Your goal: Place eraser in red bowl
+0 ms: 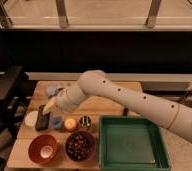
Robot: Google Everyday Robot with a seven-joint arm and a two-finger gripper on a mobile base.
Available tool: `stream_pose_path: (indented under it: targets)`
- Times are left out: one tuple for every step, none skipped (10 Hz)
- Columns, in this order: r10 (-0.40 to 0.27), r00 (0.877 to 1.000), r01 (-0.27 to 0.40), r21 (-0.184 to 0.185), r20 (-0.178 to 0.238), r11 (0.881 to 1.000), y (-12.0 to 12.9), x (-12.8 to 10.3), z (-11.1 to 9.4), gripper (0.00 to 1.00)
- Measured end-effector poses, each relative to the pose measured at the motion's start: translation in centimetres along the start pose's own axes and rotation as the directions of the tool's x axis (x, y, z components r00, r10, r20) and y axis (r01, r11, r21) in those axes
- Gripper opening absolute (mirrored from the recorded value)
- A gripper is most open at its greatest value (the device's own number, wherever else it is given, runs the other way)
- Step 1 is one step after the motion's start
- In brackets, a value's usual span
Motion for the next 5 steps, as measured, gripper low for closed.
stream_pose_path:
  targets:
    - [-0.032, 0.999, 0.032, 0.01, 0.007, 0.999, -0.2, -0.9, 0.8, 0.0]
    - [-0.055, 0.998, 0.054, 0.016, 0.011, 0.998, -0.3, -1.2, 1.5, 0.0]
    - [-0.087, 0.996, 0.087, 0.018, 0.016, 0.996, -0.5, -1.7, 2.5, 0.0]
    - [-0.119, 0.993, 0.119, 0.026, 0.018, 0.993, -0.6, -2.3, 3.6, 0.01]
    - [-0.143, 0.99, 0.142, 0.032, 0.018, 0.989, -0.4, -2.7, 4.4, 0.07]
